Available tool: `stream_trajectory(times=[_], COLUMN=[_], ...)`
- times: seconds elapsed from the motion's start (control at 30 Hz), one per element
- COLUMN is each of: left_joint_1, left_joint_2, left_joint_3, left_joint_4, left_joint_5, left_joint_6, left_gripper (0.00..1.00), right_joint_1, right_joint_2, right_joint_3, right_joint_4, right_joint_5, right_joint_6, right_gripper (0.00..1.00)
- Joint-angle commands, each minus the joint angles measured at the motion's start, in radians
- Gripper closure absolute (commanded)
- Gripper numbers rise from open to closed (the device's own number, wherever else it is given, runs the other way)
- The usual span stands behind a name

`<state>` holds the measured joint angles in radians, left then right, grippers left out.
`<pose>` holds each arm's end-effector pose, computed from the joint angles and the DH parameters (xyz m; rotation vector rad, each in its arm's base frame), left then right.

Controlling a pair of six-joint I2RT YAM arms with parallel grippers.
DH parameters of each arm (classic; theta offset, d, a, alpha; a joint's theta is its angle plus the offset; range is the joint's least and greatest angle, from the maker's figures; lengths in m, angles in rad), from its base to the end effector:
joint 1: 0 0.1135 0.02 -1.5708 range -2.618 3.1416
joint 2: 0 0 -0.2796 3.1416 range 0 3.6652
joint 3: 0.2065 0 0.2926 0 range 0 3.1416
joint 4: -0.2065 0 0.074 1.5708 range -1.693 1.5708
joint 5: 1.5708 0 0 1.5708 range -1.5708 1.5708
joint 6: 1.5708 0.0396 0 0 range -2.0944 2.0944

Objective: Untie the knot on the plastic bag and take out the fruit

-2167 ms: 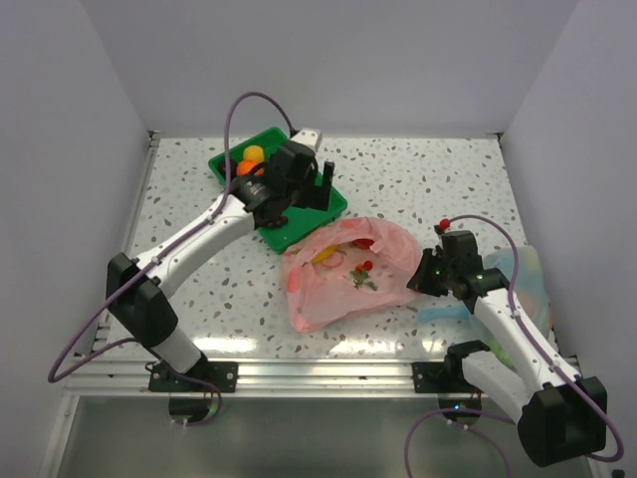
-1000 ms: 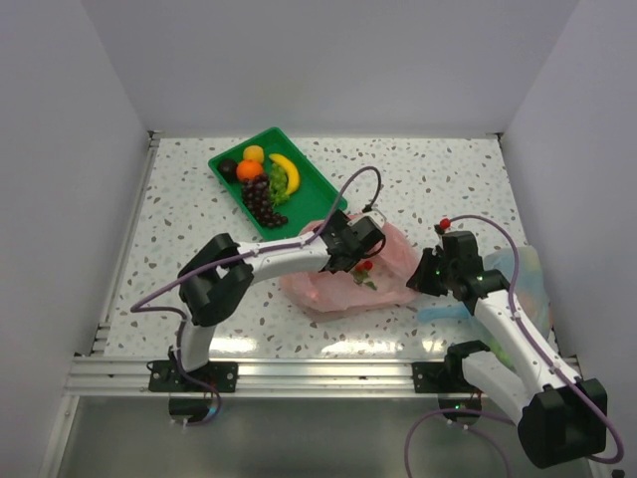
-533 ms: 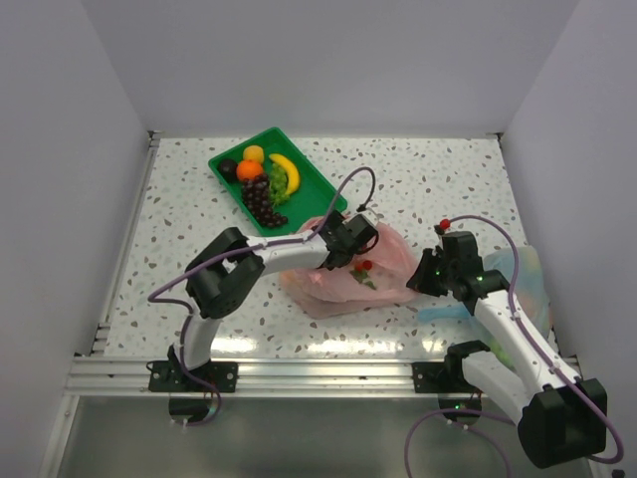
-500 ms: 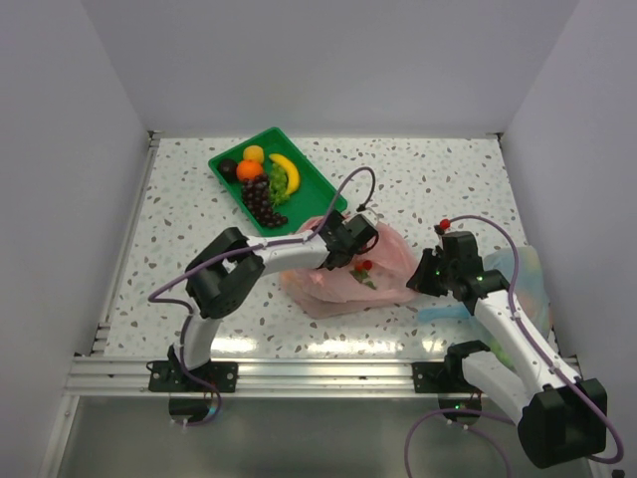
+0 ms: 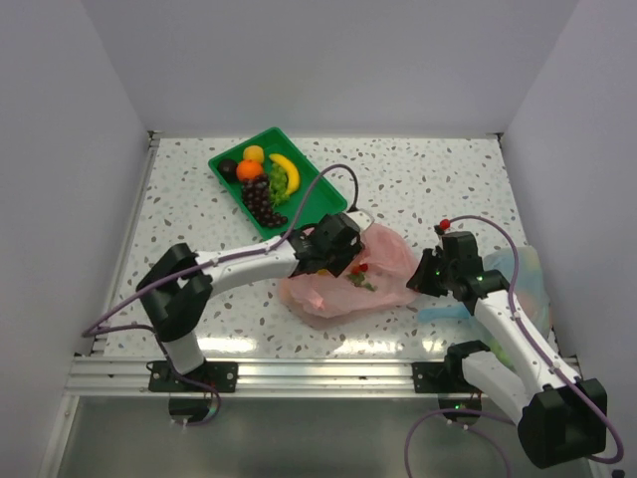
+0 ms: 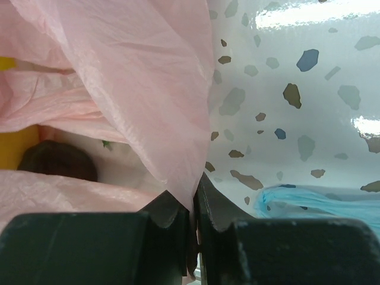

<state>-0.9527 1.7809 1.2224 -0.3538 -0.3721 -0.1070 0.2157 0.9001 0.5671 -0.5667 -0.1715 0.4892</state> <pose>0.2556 -0.3346 0.1984 0.8421 2.2466 -0.0246 0.2005 0.0509 0.2071 0.2690 2.5092 0.5072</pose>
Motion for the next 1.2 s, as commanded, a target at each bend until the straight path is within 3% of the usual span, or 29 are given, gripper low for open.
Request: stream_trajectory(times=[0.0,0.3,0.47,0.77,1.03,1.17], left_joint_1=[-0.008,-0.003,0.084,0.324,0.462,0.477], left_joint_2=[-0.152,-0.302,-0.34,-0.238,-0.003,0.106], left_joint_3=[-0.003,0.118,0.219,0.261,0.311,0.371], left_joint_4=[0.044,-0.019,-0.034,0.013,0.067,0.038], left_joint_5=[0.117,0.289,0.329,0.144,0.079,0.078], left_joint_6=[-0.04,-0.072,-0.117,-0.129,-0.119,-0.086], left_gripper=[0.71,0.71,0.73,0.72,0.58,0.38], right_joint_1=[0.002,0.002,0.001,0.002,0.002,0.001], right_joint_2=[-0.013,-0.017,-0.017,-0.012,-0.017,-0.023], right_joint_3=[0.001,0.007,0.007,0.011,0.024,0.036], right_joint_4=[0.011,0.008,0.007,0.005,-0.009,-0.018], right_joint_5=[0.006,0.017,0.017,0.017,0.015,0.015], right_joint_6=[-0.009,-0.009,-0.009,-0.011,-0.017,-0.024], right_gripper=[0.89,0.89,0.89,0.89,0.89,0.89])
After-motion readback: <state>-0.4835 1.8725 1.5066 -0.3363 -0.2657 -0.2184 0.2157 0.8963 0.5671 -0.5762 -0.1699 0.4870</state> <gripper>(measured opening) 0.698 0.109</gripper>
